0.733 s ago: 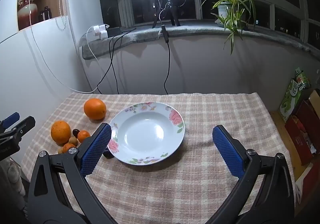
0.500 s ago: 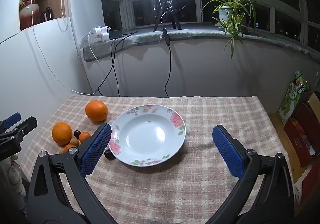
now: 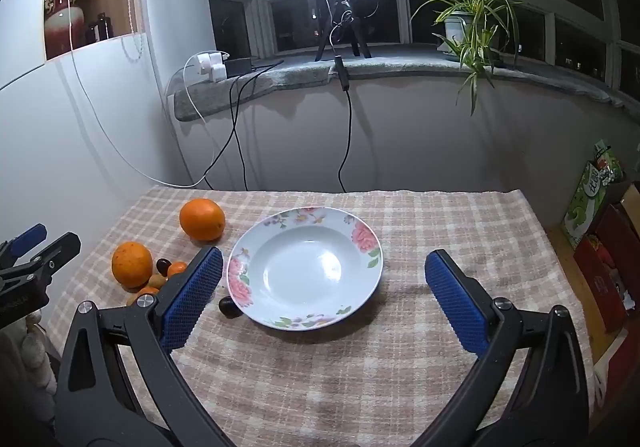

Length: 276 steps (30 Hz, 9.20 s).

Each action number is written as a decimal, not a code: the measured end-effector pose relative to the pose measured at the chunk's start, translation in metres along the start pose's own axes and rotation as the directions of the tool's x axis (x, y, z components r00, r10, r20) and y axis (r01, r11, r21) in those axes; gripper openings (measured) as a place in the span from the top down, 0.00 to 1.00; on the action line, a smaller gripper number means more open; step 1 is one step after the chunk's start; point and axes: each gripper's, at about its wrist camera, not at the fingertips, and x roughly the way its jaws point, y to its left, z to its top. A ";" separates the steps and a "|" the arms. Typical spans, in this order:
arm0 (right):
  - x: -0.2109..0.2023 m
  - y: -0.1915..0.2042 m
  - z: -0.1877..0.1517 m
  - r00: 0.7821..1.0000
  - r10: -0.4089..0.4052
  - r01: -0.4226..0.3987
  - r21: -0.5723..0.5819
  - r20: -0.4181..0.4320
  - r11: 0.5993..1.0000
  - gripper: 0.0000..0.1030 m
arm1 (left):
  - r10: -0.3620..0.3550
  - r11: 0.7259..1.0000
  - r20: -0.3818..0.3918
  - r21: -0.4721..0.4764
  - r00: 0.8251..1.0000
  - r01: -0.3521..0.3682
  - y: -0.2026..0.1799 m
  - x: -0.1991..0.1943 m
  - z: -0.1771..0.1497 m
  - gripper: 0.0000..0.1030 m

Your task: Organize fruits

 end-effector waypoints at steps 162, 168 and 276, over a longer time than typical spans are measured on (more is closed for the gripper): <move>0.237 0.204 0.015 0.660 0.494 -0.603 -0.006 -0.566 0.798 0.09 | -0.227 0.939 -0.249 -0.314 0.941 0.144 0.104 0.117 -0.058 0.19; 0.247 0.210 0.008 0.632 0.505 -0.622 0.004 -0.588 0.783 0.14 | -0.252 0.934 -0.270 -0.319 0.929 0.160 0.098 0.129 -0.059 0.29; 0.152 -0.075 0.032 0.907 0.277 -0.231 0.177 -0.317 0.957 0.24 | -0.422 0.905 -0.299 -0.088 0.856 0.416 -0.094 0.118 -0.026 0.37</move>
